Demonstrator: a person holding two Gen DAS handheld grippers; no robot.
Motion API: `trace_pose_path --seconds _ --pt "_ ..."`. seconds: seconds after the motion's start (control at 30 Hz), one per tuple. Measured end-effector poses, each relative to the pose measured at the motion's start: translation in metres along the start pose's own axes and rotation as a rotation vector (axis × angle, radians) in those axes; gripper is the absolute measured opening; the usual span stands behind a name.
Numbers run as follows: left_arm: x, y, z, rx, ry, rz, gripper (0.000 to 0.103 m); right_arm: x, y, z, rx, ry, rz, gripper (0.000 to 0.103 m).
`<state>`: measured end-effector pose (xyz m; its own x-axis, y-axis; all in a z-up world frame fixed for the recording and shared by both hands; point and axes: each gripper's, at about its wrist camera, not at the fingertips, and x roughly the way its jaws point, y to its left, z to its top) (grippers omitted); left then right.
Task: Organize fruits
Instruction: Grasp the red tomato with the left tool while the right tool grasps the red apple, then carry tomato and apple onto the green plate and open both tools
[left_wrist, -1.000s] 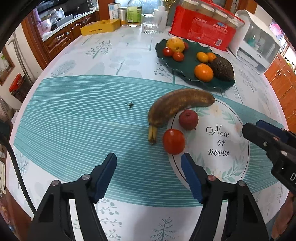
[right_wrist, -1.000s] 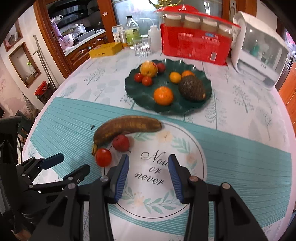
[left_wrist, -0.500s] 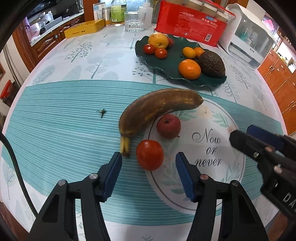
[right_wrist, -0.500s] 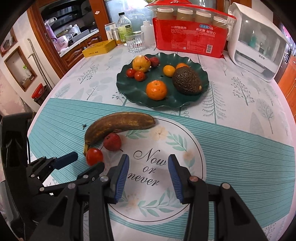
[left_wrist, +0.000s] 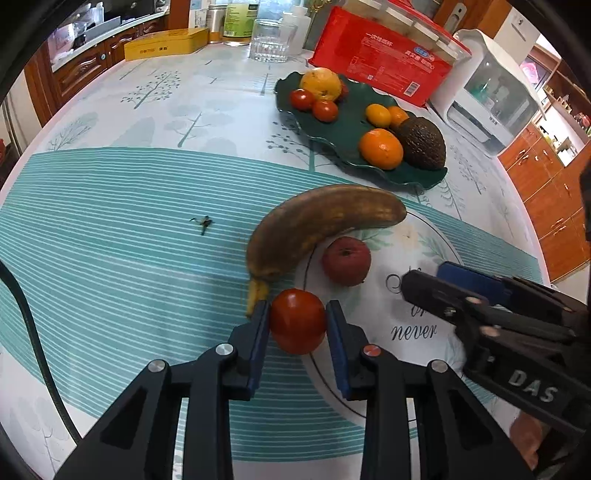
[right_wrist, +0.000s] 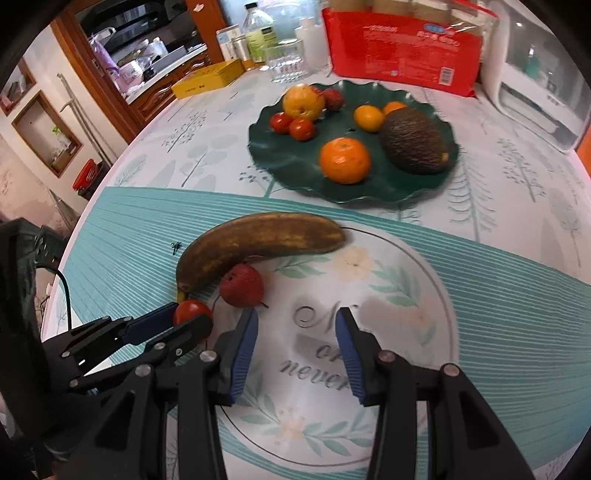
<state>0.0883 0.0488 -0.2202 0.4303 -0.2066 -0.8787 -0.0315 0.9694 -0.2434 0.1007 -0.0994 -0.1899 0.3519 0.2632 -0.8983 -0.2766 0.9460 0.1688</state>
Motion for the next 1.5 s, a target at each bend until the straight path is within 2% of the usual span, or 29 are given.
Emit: trace_pose_path --seconds 0.6,0.73,0.83,1.2,1.5 --pt "-0.016 0.025 -0.003 0.015 -0.011 -0.013 0.029 0.04 0.036 0.018 -0.065 0.041 0.047 0.044" --pt "-0.017 0.026 -0.001 0.014 -0.015 -0.012 0.029 0.044 0.039 0.021 -0.068 0.045 0.053 0.033" --pt "-0.017 0.026 0.0 0.018 -0.016 -0.01 0.029 0.043 0.041 0.021 -0.076 0.035 0.043 0.032" --pt "-0.033 0.014 0.009 0.052 -0.041 -0.015 0.029 0.008 0.037 0.024 -0.065 -0.037 0.017 0.032" --pt "-0.077 -0.012 0.045 0.101 -0.121 -0.033 0.028 -0.048 0.016 0.042 -0.023 -0.122 -0.025 0.032"
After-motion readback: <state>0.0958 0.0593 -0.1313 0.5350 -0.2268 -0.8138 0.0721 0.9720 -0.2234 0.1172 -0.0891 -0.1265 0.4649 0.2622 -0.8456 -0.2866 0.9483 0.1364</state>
